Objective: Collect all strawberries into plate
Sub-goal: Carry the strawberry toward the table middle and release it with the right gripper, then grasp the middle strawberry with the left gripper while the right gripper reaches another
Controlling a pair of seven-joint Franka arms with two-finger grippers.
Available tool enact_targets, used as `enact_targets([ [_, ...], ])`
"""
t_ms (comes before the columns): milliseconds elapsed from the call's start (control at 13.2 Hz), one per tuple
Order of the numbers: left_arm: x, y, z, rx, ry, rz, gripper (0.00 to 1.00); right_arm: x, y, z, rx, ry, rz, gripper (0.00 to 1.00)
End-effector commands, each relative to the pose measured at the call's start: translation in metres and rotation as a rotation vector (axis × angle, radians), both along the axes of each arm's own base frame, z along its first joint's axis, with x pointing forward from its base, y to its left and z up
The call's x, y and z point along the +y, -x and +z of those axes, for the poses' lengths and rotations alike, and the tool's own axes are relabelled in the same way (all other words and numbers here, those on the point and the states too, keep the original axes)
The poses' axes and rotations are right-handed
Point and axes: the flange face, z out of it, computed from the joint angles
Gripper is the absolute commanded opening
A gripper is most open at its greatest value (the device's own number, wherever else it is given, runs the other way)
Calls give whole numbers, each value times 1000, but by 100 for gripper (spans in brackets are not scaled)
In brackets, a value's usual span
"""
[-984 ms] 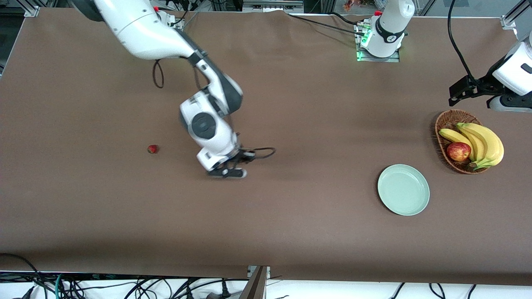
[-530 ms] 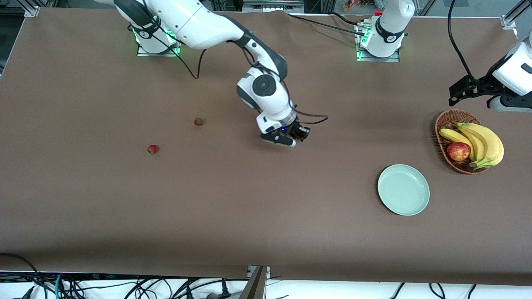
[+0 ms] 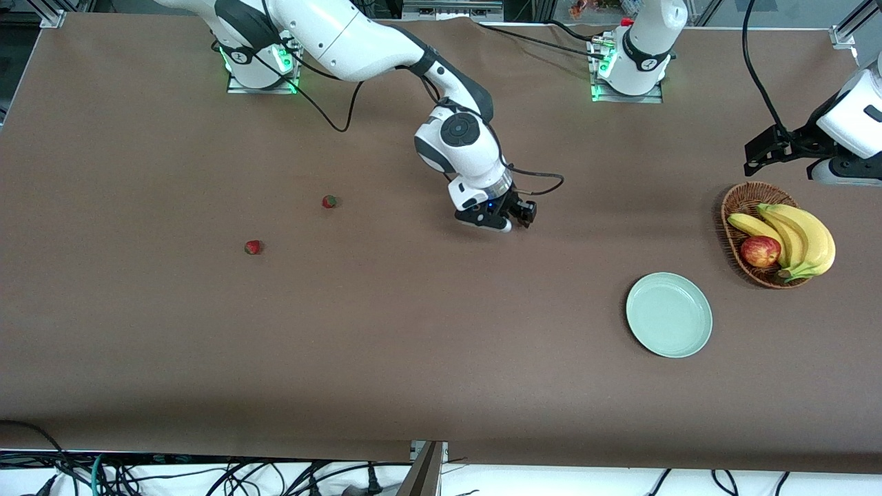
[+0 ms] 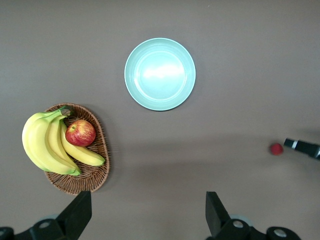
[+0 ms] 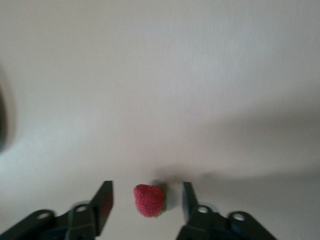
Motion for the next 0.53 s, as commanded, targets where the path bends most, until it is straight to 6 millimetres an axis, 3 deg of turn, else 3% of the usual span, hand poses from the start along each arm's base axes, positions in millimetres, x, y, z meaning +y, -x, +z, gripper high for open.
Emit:
enact_targets([
  [0,-1,-2,5,6,-4,-15,100,-39,-48,43,-46,69,34,100],
  [227,-1,-2,5,6,-4,-15,100,-115,-108,79,-22,199,160,100],
  [454,-1,-2,5,6,-3,-16,100,-197,-150,102,32,309,340,100],
])
